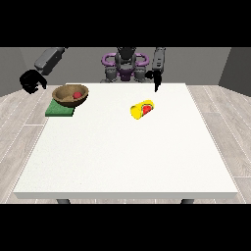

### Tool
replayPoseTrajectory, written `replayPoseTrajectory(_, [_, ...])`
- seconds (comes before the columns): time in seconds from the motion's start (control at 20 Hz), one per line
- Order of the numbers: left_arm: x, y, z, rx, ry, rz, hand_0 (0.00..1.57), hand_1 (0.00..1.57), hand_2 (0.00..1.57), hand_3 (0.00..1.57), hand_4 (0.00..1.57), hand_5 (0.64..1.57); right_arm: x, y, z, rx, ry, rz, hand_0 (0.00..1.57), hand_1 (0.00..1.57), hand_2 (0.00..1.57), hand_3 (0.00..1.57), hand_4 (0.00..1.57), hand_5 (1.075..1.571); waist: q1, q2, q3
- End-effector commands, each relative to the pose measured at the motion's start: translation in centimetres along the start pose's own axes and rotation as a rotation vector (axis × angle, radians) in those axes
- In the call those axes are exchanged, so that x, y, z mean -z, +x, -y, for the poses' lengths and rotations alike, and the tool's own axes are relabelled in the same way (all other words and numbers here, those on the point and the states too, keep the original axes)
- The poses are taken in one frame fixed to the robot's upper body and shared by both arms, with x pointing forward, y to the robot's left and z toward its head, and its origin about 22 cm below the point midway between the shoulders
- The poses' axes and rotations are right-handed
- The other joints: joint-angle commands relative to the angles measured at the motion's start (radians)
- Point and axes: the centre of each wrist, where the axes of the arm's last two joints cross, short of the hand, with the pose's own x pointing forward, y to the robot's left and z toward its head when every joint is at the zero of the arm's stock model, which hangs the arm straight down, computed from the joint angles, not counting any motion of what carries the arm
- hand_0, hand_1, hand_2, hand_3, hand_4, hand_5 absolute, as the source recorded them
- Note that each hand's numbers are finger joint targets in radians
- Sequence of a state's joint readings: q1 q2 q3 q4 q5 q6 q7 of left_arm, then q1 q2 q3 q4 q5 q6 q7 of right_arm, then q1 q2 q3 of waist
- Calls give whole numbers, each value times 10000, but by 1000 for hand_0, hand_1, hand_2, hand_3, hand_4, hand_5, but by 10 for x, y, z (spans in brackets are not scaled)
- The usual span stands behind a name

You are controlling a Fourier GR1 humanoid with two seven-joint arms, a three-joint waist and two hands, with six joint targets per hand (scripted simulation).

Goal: Pick the cup and pour the ball into the bowl, then pick the bowl and place it on the pad

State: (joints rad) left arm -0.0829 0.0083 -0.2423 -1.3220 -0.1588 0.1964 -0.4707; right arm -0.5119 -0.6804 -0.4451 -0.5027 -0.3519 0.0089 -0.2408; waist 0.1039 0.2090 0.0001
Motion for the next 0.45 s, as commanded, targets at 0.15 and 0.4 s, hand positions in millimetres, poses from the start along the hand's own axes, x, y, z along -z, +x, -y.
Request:
replayPoseTrajectory(0.15, [-12, -5, 38, -197, -21, -202, 0, 0, 0, 0, 1216, 1340, 15, 33, -18, 556, 1493, 77, 364, 364, 534, 662, 751, 1289, -329, -41, 1])
replayPoseTrajectory(0.4, [-34, -20, 48, -186, -109, -1316, 0, 0, 0, 0, 1216, 1340, 4, 15, -13, -120, 1707, -618, 0, 0, 582, 754, 713, 1075, -641, -1114, -1])
